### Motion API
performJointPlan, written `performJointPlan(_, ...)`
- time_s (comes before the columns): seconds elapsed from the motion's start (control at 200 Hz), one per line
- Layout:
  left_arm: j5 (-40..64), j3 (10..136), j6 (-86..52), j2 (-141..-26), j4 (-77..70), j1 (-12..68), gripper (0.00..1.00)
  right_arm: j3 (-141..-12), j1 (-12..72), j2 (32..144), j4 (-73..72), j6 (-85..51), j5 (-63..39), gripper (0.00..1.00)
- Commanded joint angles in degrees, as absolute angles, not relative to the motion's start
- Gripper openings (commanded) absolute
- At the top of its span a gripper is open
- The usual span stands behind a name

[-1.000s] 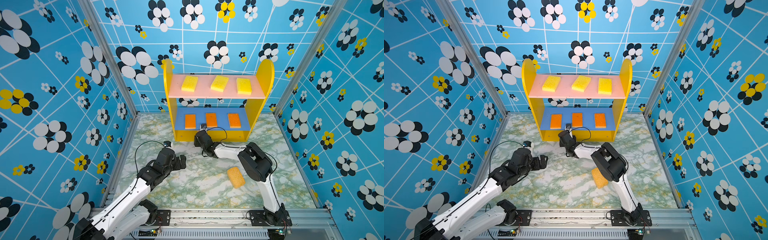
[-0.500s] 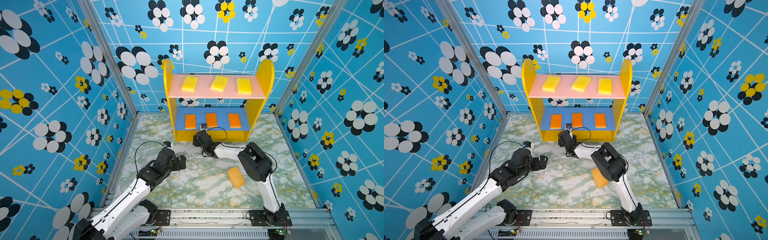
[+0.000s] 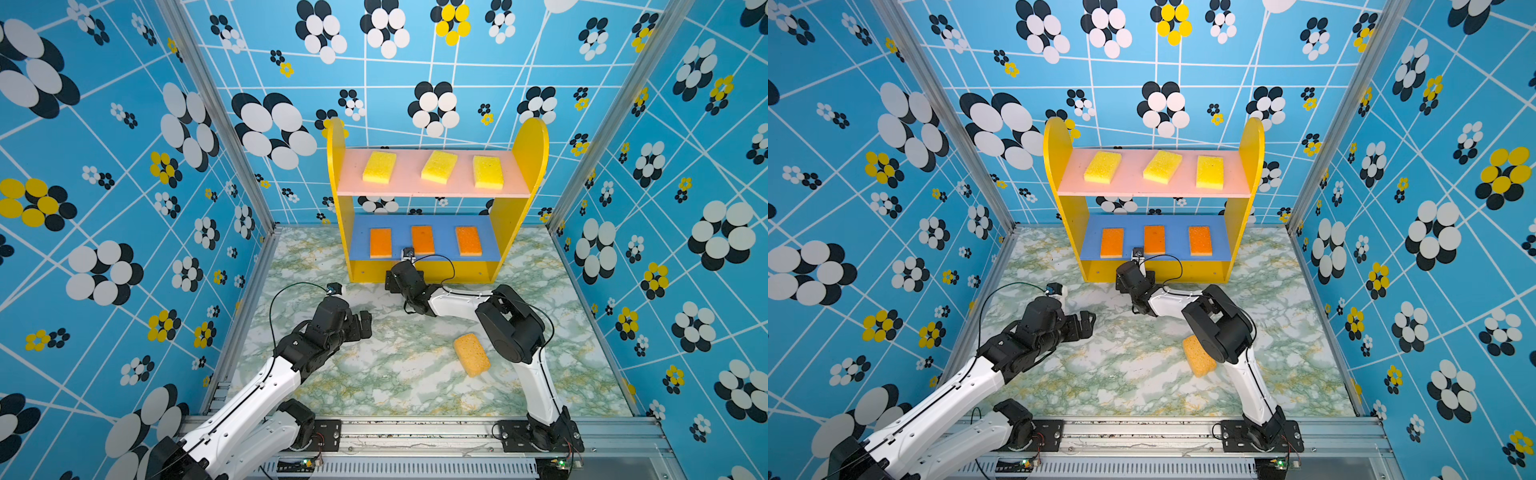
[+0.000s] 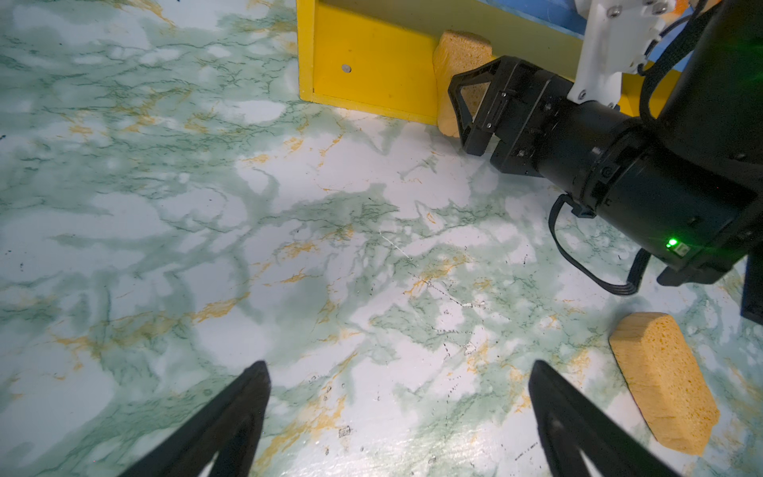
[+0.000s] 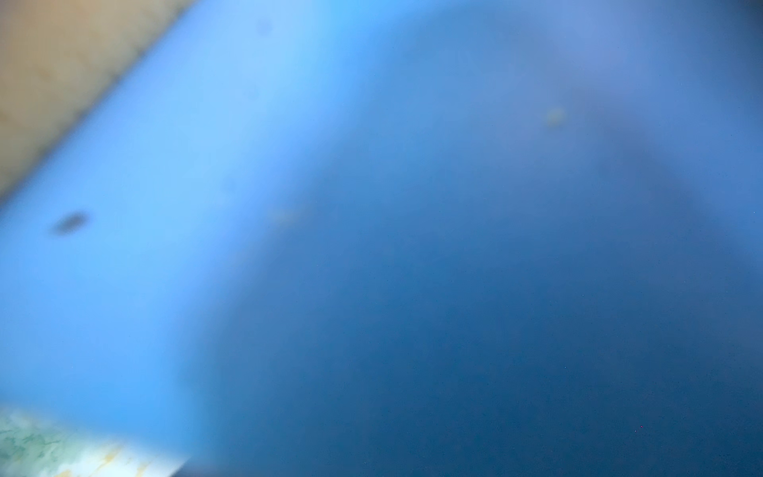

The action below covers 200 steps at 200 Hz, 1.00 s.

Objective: Arrange cleaning sponges on a shelf
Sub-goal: Place the cleaning sponge at the shelf, then move the cleaning sponge to the shelf.

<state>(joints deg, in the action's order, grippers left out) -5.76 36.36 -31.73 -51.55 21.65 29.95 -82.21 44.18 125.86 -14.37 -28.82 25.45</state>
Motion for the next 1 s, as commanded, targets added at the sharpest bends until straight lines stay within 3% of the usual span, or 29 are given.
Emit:
performJointPlan(0.0, -5.3, 36.2, -31.2, -51.1, 22.5, 29.3, 0.99, -79.5, 43.9, 125.1, -11.6, -28.7, 26.5, 0.89)
performJointPlan(0.44, -5.2, 36.4, -31.1, -51.4, 22.2, 29.2, 0.99, -72.4, 43.9, 116.2, -13.1, -24.2, 24.0, 0.92)
performJointPlan(0.995, -4.8, 36.2, -31.3, -51.9, 21.5, 29.1, 0.99, -69.6, 43.9, 114.7, -10.3, -22.9, 22.5, 0.92)
